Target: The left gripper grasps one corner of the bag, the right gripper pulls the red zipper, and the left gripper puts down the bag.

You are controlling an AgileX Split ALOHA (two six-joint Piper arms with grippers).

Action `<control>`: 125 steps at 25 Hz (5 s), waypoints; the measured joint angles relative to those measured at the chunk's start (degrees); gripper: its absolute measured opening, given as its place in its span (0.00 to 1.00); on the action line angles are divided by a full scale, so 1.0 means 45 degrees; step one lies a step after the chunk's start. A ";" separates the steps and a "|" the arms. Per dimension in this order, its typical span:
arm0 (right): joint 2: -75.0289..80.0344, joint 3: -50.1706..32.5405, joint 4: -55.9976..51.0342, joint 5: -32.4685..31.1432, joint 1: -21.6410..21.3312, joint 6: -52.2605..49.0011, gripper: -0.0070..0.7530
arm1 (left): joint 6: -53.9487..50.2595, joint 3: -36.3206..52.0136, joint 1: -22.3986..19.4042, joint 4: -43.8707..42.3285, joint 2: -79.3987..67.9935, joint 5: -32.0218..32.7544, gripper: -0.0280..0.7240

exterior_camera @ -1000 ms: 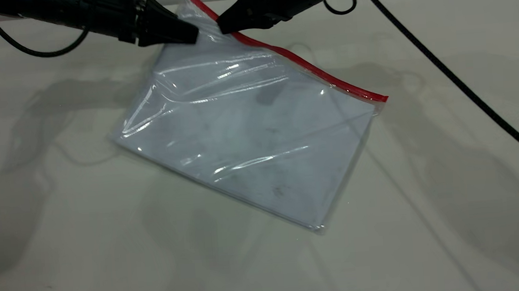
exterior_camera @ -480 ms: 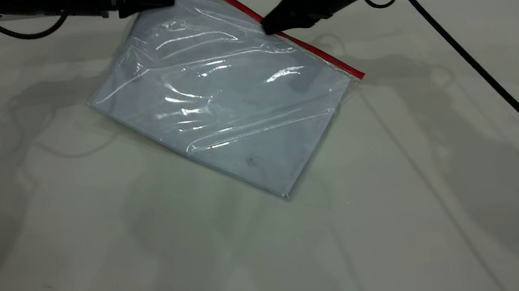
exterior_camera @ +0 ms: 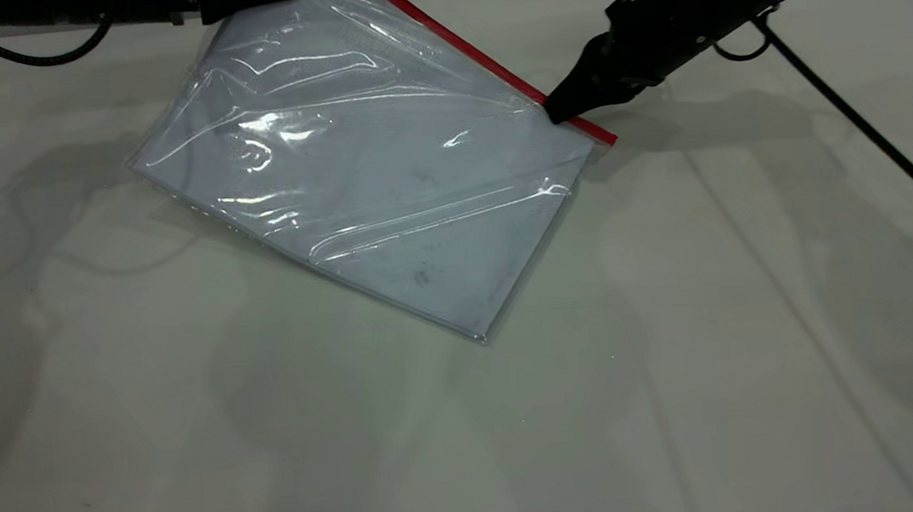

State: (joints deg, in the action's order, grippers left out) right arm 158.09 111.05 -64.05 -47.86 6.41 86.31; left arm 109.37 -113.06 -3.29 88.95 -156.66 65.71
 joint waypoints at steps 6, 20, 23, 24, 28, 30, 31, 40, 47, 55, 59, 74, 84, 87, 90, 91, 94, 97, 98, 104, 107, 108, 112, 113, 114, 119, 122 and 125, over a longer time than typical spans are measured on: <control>0.0000 0.0000 0.1043 -0.0710 -0.0397 -0.0791 0.05 | 0.0056 0.0000 0.0000 0.0085 0.0000 0.0000 0.11; 0.0000 0.0010 0.2268 -0.1967 -0.0476 -0.1755 0.06 | 0.0083 0.0011 0.0000 0.0050 0.0000 0.0026 0.11; -0.0012 0.0015 0.2493 -0.2168 -0.0490 -0.2185 0.06 | 0.0083 0.0013 0.0000 -0.0046 0.0000 0.0095 0.11; -0.0012 0.0015 0.2514 -0.2205 -0.0490 -0.2257 0.06 | 0.0083 0.0013 0.0012 -0.0129 0.0000 0.0120 0.11; -0.0055 0.0015 0.2620 -0.2314 -0.0490 -0.2288 0.07 | 0.0083 0.0024 0.0012 -0.0217 0.0000 0.0136 0.11; -0.0130 0.0015 0.2683 -0.2352 -0.0490 -0.2446 0.08 | -0.0001 0.0024 0.0012 -0.0217 0.0000 0.0136 0.11; -0.0170 0.0015 0.2736 -0.2351 -0.0490 -0.2560 0.11 | -0.0095 0.0024 0.0012 -0.0217 0.0000 0.0136 0.11; -0.2444 0.0148 0.0995 -0.3089 -0.0596 -0.2623 0.55 | -0.2346 0.0024 0.0258 -0.1392 -0.0091 -0.0180 0.11; -0.6005 0.0148 0.0486 -0.4528 -0.0583 -0.4420 0.53 | -0.5896 -0.0001 0.1256 -0.2458 -0.0508 -0.1210 0.30; -1.1054 0.0148 0.3595 -0.4951 -0.0583 -0.8147 0.47 | -0.7751 -0.0001 0.1004 -0.3685 -0.0006 -0.0199 0.76; -1.3727 0.0052 0.6492 -0.5085 -0.0583 -1.0907 0.47 | -0.9024 -0.0001 0.0374 -0.4692 0.1560 0.0090 0.79; -2.3608 -0.9472 1.0644 -0.5085 -0.0583 -1.4629 0.47 | -1.5900 -0.0001 0.0137 -1.1347 0.9786 0.0261 0.79; -2.9009 -1.7195 1.2717 -0.4388 -0.0583 -1.7220 0.47 | -1.9422 0.1278 0.0289 -1.5142 1.3891 0.0261 0.79; -3.0233 -1.8346 1.3060 -0.4050 -0.0583 -1.7808 0.47 | -2.0057 0.3322 0.0401 -1.5234 1.5362 0.0261 0.79; -3.1048 -1.8596 1.3138 -0.3689 -0.0583 -1.8050 0.47 | -2.0399 0.6264 0.0688 -1.5326 1.7028 0.0261 0.79; -3.1135 -1.8613 1.3182 -0.3627 -0.0583 -1.8117 0.47 | -2.0434 0.7362 0.0799 -1.5378 1.7634 0.0261 0.79; -3.1150 -1.8653 1.3230 -0.3608 -0.0583 -1.8176 0.47 | -2.0474 1.0413 0.0940 -1.5649 1.9338 0.0261 0.79; -3.1150 -1.8653 1.3270 -0.3608 -0.0583 -1.8191 0.47 | -2.0527 1.3064 0.0953 -1.6334 2.0934 0.0261 0.79; -3.1150 -1.8653 1.3270 -0.3608 -0.0583 -1.8190 0.47 | -2.0606 1.3871 0.0964 -1.6539 2.1493 0.0261 0.79; -3.1150 -1.8653 1.3283 -0.3608 -0.0583 -1.8215 0.47 | -2.1612 1.7151 0.0993 -1.7573 2.4586 -0.0193 0.79; -3.1150 -1.8653 1.3212 -0.3608 -0.0583 -1.8215 0.47 | -2.1813 1.8126 0.0993 -1.7819 2.6070 -0.0390 0.79; -3.1150 -1.8653 1.3133 -0.3608 -0.0583 -1.8215 0.47 | -2.1842 1.8404 0.0993 -1.7888 2.6584 -0.0390 0.79; -3.1150 -1.8653 1.3086 -0.3592 -0.0583 -1.8215 0.47 | -2.1921 1.8886 0.0993 -1.8071 2.8584 -0.0407 0.79; -3.1150 -1.8653 1.3086 -0.3594 -0.0583 -1.8215 0.47 | -2.1966 1.8885 0.0993 -1.8183 2.9005 -0.0407 0.79; -3.1150 -1.8653 1.3086 -0.3594 -0.0583 -1.8215 0.47 | -2.1998 1.8885 0.0993 -1.8271 2.9505 -0.0407 0.79; -3.1150 -1.8653 1.3086 -0.3589 -0.0583 -1.8215 0.47 | -2.1994 1.8912 0.0993 -1.8346 3.1839 -0.0372 0.79; -3.1150 -1.8653 1.3075 -0.3579 -0.0583 -1.8215 0.47 | -2.2007 1.8912 0.0993 -1.8356 3.3061 -0.0323 0.79; -3.1271 -1.8653 1.3055 -0.3579 -0.0685 -1.8215 0.47 | -2.2007 1.8912 0.1005 -1.8356 3.4060 -0.0208 0.79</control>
State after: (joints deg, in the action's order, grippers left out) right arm 17.38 27.11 -5.30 -63.96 3.33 4.35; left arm 10.34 -27.96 1.23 6.35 -3.39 64.77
